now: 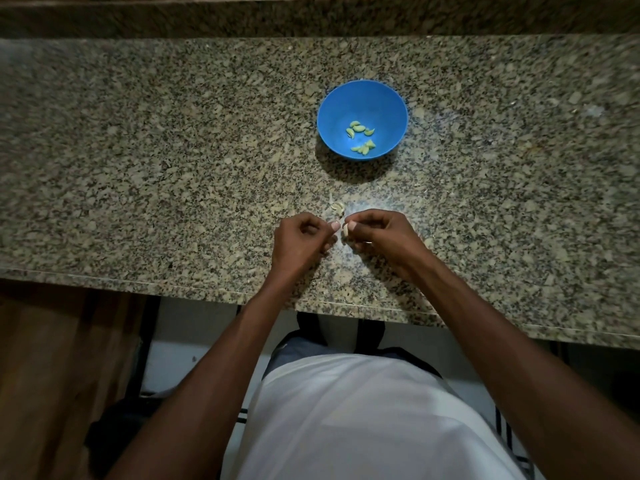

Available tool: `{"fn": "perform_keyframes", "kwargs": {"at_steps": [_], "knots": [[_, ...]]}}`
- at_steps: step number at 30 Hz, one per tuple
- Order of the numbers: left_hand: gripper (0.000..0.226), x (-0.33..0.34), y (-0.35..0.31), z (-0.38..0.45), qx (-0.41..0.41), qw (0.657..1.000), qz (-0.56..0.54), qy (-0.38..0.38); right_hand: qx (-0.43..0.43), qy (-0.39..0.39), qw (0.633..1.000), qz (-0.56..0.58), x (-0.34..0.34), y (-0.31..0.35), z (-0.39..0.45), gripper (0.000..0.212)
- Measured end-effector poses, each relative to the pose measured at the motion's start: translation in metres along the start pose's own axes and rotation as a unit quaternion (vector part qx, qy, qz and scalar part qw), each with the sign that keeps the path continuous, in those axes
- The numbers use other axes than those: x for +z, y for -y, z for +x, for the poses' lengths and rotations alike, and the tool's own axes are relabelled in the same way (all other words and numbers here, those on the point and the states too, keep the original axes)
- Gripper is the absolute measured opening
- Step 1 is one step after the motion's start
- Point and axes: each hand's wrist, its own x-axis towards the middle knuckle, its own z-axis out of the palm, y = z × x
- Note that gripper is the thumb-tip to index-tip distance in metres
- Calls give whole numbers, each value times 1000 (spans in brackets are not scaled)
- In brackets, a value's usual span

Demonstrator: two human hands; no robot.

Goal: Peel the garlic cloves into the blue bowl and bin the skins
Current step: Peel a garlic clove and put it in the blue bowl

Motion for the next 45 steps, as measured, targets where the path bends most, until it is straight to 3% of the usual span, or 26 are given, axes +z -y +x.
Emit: {"fn": "perform_keyframes", "kwargs": {"at_steps": [2, 7, 14, 16, 19, 24, 27, 31, 37, 45], "knots": [[17, -2, 1, 1, 15, 999, -13, 34, 1, -2, 1000, 11, 0, 2, -1, 15], [28, -1, -4, 2, 33, 995, -43, 84, -10, 22, 1000, 17, 3, 6, -4, 17], [26, 3, -8, 4, -27, 985, -163, 56, -24, -19, 998, 59, 6, 6, -10, 27], [23, 3, -6, 4, -44, 978, -198, 43, -43, -12, 999, 7, 4, 2, -12, 26], [22, 5, -5, 6, -48, 982, -182, 24, -61, 14, 997, -42, 7, -1, -14, 26], [22, 12, 0, 7, -30, 992, -124, 15, -60, -33, 998, 4, 11, 4, -13, 35], [18, 14, -2, 5, -35, 991, -125, 24, -40, -31, 999, -6, 10, 3, -10, 24], [15, 20, -15, 4, -107, 982, -154, 12, -89, -96, 985, -114, 10, 2, -8, 6], [13, 15, -25, 10, -251, 932, -260, 36, -211, -113, 935, -263, 12, 13, -14, 7], [15, 6, -28, 16, -326, 881, -331, 87, -233, -96, 932, -260, 11, 12, -16, 11]]}}
